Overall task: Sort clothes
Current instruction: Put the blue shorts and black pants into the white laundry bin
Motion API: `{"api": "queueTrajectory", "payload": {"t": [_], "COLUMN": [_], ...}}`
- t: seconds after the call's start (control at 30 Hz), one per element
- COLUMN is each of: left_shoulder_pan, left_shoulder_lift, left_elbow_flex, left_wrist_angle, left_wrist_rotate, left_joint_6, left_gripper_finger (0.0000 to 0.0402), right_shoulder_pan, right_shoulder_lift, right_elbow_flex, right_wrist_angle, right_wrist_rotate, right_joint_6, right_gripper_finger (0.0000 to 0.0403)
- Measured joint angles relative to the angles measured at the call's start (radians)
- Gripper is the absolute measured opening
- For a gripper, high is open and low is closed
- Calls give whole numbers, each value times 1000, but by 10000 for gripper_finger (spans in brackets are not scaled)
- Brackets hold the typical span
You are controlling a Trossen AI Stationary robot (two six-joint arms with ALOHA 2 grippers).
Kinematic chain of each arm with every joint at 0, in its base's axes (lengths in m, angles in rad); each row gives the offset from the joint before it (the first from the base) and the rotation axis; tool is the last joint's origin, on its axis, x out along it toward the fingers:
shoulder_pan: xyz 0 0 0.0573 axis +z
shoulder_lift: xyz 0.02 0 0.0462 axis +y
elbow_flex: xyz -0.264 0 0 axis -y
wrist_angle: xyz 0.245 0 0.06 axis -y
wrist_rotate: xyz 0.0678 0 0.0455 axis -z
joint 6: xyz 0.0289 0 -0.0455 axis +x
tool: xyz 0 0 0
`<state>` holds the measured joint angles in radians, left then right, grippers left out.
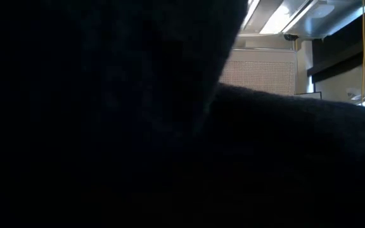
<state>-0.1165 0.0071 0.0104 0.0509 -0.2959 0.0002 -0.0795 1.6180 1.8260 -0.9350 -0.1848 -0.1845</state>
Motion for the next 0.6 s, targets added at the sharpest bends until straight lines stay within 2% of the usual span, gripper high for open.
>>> {"api": "queueTrajectory", "payload": {"t": [0.13,0.3,0.4,0.47,0.6], "left_shoulder_pan": [0,0,0,0,0], "left_shoulder_lift": [0,0,0,0,0], "left_elbow_flex": [0,0,0,0,0], "left_wrist_angle": [0,0,0,0,0], "left_wrist_rotate": [0,0,-1,0,0], "left_joint_6": [15,58,60,60,60], "left_gripper_finger": [198,198,198,198,198], "right_shoulder_pan": [199,404,483,525,584], "right_shoulder_lift": [3,6,20,40,106], "right_elbow_flex": [-154,-454,-597,-660,-702], "right_wrist_angle": [84,480,682,756,909], "right_wrist_rotate": [4,175,239,254,263], "right_joint_6": [-4,19,20,31,130], "right_gripper_finger": [229,229,229,229,229]}}
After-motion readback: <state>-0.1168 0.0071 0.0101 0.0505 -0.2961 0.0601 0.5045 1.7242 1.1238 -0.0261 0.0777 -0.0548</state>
